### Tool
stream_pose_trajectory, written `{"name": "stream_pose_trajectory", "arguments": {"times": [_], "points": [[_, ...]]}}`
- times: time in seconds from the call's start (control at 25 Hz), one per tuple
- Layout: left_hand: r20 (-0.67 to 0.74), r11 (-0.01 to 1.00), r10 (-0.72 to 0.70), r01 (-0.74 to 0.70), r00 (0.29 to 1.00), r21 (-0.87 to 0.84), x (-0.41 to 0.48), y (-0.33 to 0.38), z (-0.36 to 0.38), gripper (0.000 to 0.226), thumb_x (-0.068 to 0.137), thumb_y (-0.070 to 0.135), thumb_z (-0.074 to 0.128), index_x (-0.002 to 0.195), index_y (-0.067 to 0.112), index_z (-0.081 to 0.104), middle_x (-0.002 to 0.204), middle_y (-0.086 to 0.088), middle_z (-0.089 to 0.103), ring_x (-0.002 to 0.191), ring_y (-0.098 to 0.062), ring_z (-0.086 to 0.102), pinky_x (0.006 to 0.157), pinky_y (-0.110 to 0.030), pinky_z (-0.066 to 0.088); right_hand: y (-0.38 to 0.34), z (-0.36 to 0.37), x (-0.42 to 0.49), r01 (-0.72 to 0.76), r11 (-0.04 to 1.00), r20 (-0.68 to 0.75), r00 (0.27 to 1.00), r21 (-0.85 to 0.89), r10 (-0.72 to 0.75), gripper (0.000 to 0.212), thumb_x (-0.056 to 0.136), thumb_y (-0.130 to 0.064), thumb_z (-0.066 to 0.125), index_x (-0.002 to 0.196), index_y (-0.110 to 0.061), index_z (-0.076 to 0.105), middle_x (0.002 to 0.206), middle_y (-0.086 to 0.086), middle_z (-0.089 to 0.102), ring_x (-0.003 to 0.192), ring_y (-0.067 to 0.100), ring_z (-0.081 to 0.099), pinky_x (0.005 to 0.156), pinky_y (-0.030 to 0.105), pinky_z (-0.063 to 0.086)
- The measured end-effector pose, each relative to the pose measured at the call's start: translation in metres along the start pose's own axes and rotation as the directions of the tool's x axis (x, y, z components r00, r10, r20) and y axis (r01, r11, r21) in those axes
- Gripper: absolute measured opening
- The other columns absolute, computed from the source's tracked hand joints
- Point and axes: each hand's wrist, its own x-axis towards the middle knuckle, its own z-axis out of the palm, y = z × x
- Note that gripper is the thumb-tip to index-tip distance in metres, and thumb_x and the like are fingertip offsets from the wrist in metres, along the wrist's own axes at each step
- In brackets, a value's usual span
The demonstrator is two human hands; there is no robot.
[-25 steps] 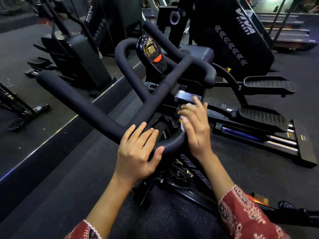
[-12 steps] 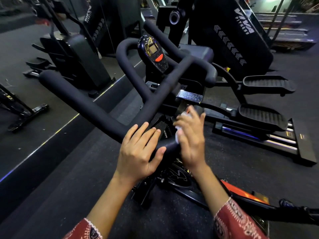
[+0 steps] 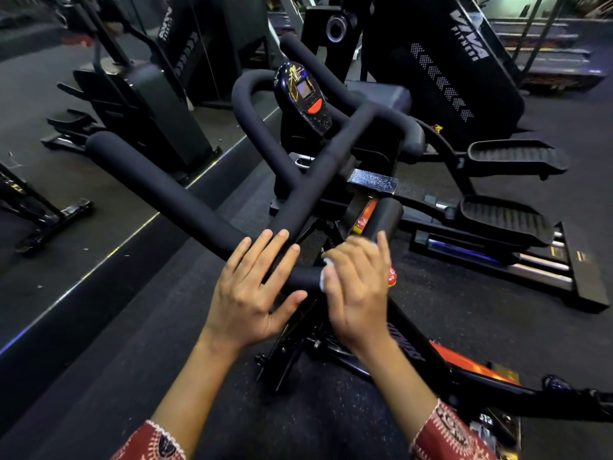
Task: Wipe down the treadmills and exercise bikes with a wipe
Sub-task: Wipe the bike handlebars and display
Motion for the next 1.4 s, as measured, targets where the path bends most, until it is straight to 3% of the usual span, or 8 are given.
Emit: {"name": "stream_pose_trajectory", "arguments": {"times": [0.2,0.36,0.48,0.84,0.96,1.08,1.28,1.4], "points": [[-0.008,0.999,0.013,-0.013,1.0,0.03,-0.01,-0.037,-0.007,0.05,0.098,0.042,0.038,0.132,0.007,0.05,0.134,-0.019,0.053,0.128,-0.029,0.045,0.109,-0.041,0.029,-0.011,0.003,-0.009,0.176,0.964,0.034,0.984,-0.199,-0.173,0.033,0.102,-0.033,0.035,0.115,-0.012,0.057,0.103,0.009,0.067,0.103,0.023,0.056,0.109,0.045,0.028],[-0.028,0.996,0.08,-0.079,0.996,0.035,-0.013,-0.065,-0.01,0.045,0.097,0.035,0.041,0.132,0.007,0.049,0.134,-0.019,0.053,0.129,-0.028,0.043,0.112,-0.039,0.025,-0.023,0.006,-0.019,-0.018,0.981,-0.035,0.999,-0.193,0.011,0.039,0.104,-0.033,0.029,0.126,-0.008,0.05,0.121,0.013,0.063,0.127,0.026,0.046,0.118,0.043,0.015],[-0.051,0.994,0.113,-0.113,0.992,0.013,-0.015,-0.087,-0.013,0.043,0.098,0.033,0.041,0.133,0.009,0.049,0.136,-0.018,0.049,0.131,-0.029,0.041,0.114,-0.039,0.023,-0.067,0.039,-0.024,0.043,0.975,-0.023,0.999,-0.217,-0.049,0.036,0.105,-0.026,0.027,0.128,-0.01,0.05,0.13,0.01,0.06,0.129,0.023,0.046,0.115,0.038,0.019],[-0.265,0.963,-0.191,0.129,0.945,-0.236,0.005,-0.184,-0.044,0.038,0.099,0.024,0.04,0.128,0.002,0.051,0.134,-0.022,0.048,0.131,-0.034,0.039,0.114,-0.043,0.026,-0.166,0.101,0.098,0.032,0.948,-0.17,0.985,0.316,0.023,0.028,0.103,-0.024,0.034,0.111,-0.007,0.054,0.106,0.001,0.057,0.095,0.016,0.055,0.089,0.018,0.04],[-0.262,0.874,-0.382,0.255,0.886,-0.413,0.014,-0.204,-0.05,0.043,0.098,0.02,0.037,0.127,-0.008,0.051,0.136,-0.022,0.047,0.132,-0.028,0.039,0.114,-0.037,0.028,-0.189,0.133,0.16,-0.098,0.966,0.079,0.994,0.239,0.081,0.029,0.102,-0.021,0.037,0.113,-0.003,0.058,0.106,0.012,0.061,0.098,0.028,0.058,0.089,0.032,0.044],[-0.192,0.82,-0.374,0.226,0.907,-0.526,0.015,-0.208,-0.047,0.045,0.101,0.023,0.035,0.129,-0.01,0.049,0.136,-0.018,0.048,0.13,-0.027,0.044,0.11,-0.035,0.034,-0.183,0.15,0.16,-0.135,0.991,0.455,0.882,-0.013,0.126,0.039,0.104,-0.037,0.024,0.119,-0.015,0.053,0.109,0.008,0.061,0.102,0.033,0.057,0.083,0.044,0.046],[-0.188,0.808,-0.328,0.172,0.926,-0.563,0.014,-0.209,-0.041,0.046,0.101,0.024,0.038,0.126,-0.012,0.049,0.132,-0.014,0.049,0.125,-0.018,0.046,0.109,-0.019,0.03,-0.157,0.119,0.093,0.031,0.994,0.177,0.984,-0.106,-0.012,0.044,0.101,-0.026,0.034,0.135,-0.003,0.051,0.129,0.008,0.058,0.113,0.024,0.059,0.092,0.033,0.047],[-0.216,0.826,-0.303,0.143,0.928,-0.545,0.015,-0.212,-0.041,0.044,0.101,0.022,0.038,0.126,-0.013,0.049,0.132,-0.015,0.049,0.125,-0.021,0.047,0.109,-0.02,0.031,-0.158,0.121,0.096,0.046,0.999,0.162,0.986,-0.008,-0.044,0.044,0.099,-0.021,0.039,0.134,0.003,0.05,0.14,0.014,0.05,0.129,0.023,0.049,0.109,0.028,0.037]]}}
